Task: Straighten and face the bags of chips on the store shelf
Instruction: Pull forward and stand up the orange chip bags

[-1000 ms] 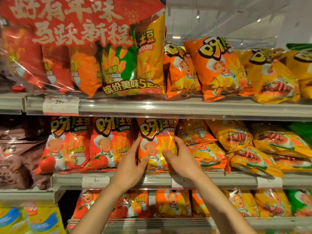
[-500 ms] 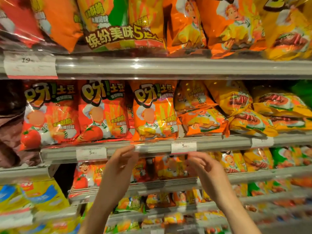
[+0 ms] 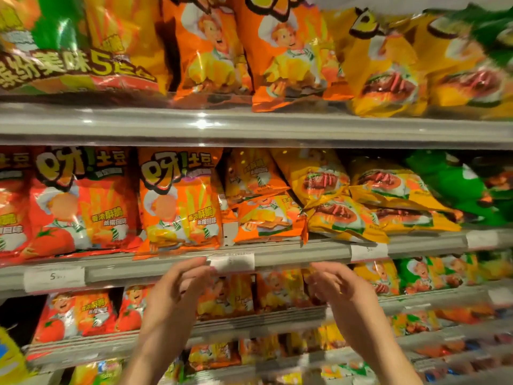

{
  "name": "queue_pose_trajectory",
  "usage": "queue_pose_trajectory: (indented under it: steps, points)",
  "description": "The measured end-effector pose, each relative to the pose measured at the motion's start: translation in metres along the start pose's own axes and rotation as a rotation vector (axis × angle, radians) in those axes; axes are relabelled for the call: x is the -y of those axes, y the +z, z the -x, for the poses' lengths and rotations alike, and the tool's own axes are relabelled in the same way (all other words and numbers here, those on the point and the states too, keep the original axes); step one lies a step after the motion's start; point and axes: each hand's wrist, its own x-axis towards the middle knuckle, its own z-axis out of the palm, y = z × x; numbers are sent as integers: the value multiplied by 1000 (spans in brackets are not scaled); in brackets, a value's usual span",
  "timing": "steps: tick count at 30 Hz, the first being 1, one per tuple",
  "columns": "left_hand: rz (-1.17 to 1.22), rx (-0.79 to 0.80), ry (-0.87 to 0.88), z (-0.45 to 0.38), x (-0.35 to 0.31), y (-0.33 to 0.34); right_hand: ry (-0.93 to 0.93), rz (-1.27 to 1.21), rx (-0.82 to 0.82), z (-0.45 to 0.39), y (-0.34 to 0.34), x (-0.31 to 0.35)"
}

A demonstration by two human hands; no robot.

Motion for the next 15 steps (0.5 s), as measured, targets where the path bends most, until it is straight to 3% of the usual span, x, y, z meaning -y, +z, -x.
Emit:
queue_pose_trajectory:
  steps: [8,12,15]
  points:
    - [-38,-27,114,-13,-56,92,-364,303,36,-52,-62,41]
    - [-149,-47,164,-27,-72,113,-789,479,-156,-81,-61,55]
    - [-302,-116,265,-46,-73,122,-864,682,-155,-107,-51,56]
